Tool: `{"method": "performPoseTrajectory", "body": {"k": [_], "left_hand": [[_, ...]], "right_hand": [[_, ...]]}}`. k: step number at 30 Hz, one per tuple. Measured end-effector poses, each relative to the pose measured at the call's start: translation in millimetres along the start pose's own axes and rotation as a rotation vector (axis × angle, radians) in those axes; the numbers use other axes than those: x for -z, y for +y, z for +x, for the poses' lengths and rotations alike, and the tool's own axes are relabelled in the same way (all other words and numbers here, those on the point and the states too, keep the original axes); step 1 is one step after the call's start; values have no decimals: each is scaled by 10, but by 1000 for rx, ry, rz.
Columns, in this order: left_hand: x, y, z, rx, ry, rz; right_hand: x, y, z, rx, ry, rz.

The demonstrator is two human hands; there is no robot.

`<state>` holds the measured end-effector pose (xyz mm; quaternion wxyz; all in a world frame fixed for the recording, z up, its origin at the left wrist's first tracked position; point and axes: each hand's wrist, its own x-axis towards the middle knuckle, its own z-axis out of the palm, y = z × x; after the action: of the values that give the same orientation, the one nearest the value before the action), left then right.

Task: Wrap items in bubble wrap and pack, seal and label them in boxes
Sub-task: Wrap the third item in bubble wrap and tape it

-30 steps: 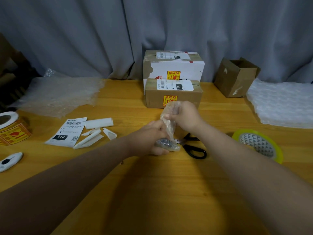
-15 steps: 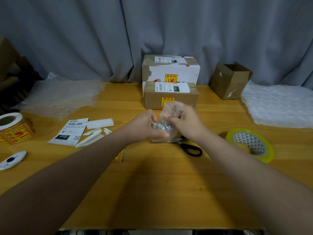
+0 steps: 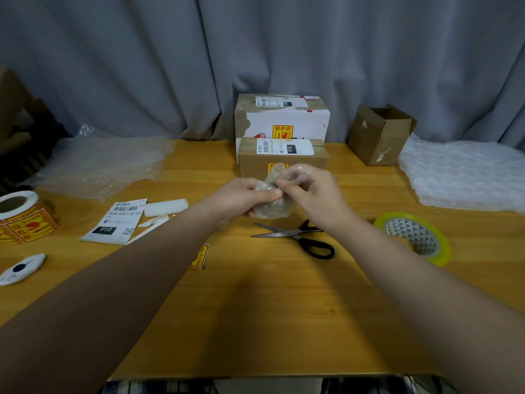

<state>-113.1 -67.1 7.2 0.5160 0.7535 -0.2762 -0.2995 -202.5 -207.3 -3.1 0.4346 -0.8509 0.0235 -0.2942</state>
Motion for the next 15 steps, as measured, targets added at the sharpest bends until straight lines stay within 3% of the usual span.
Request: {"method": "performPoseTrajectory", "body": {"k": [3,8,15], "left_hand": [[-12,55,28,49,82,-74],[-34,112,6,155,142,-174],[89,276,-135,178,-49,-549]], "right_hand": [[-54,-5,-38,106,44,-26],[-88,-1,-111,110,30,109],[-77,-84,-146,129,-17,153]]}}
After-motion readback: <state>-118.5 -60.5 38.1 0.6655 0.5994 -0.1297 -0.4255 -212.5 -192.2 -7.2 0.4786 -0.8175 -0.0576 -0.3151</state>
